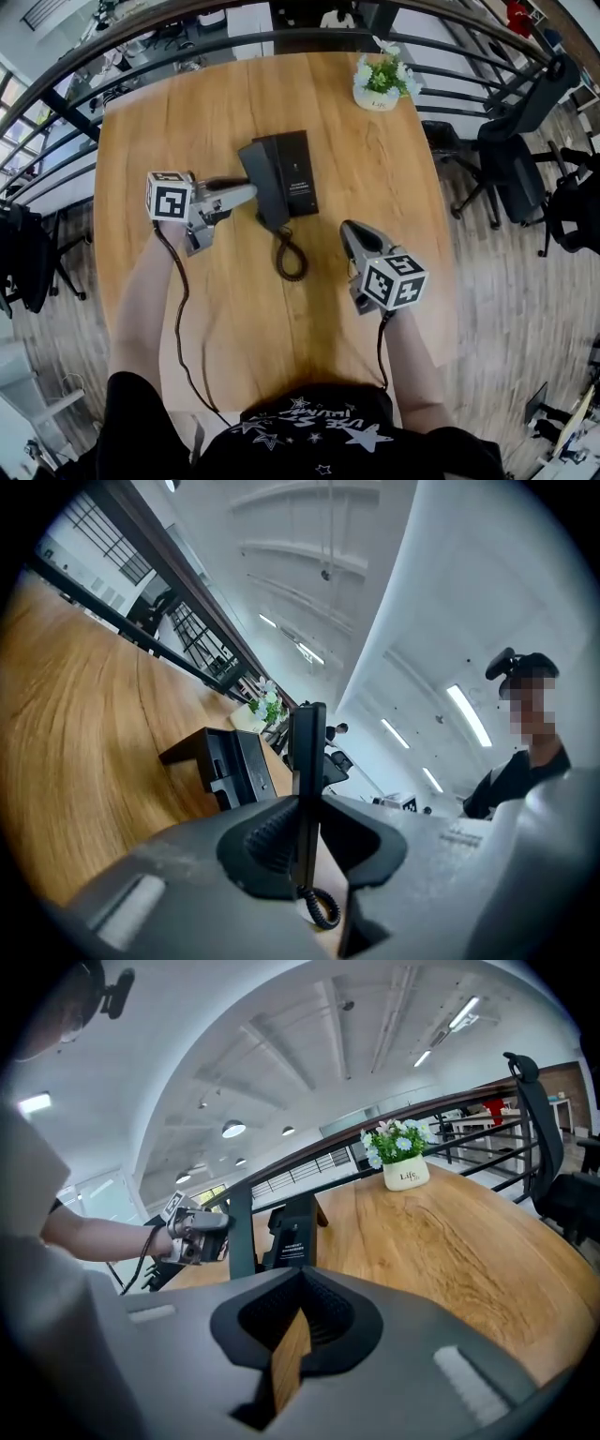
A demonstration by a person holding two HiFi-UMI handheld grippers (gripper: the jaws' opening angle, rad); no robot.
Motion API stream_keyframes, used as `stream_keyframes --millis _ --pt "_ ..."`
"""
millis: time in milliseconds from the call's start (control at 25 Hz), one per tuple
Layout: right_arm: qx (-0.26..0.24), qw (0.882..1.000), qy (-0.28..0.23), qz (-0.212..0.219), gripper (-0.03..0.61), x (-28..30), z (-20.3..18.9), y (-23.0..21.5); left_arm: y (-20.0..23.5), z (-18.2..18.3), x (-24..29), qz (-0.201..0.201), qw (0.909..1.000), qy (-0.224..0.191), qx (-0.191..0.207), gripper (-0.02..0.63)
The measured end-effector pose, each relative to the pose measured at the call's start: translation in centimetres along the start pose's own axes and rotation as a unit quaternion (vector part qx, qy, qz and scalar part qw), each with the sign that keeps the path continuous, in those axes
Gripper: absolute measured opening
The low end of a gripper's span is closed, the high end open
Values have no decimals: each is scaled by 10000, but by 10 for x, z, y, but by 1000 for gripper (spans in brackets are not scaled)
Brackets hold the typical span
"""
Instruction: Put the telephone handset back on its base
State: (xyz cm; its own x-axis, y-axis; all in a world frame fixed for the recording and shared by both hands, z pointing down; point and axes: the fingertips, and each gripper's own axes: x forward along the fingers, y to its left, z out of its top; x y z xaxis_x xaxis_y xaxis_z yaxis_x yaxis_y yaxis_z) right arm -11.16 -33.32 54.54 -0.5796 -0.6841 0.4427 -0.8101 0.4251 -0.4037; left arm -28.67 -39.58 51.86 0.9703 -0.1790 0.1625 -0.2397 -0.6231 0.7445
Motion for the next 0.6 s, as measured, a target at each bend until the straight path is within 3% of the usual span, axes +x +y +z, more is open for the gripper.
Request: stream_keyframes --millis 240,600 --pt "77 10000 34 -24 2 18 -6 -11 30 -1 8 -164 9968 691 371 77" --pt "109 9998 136 51 2 33 -16 -15 55 -5 20 -124 9928 1156 286 80"
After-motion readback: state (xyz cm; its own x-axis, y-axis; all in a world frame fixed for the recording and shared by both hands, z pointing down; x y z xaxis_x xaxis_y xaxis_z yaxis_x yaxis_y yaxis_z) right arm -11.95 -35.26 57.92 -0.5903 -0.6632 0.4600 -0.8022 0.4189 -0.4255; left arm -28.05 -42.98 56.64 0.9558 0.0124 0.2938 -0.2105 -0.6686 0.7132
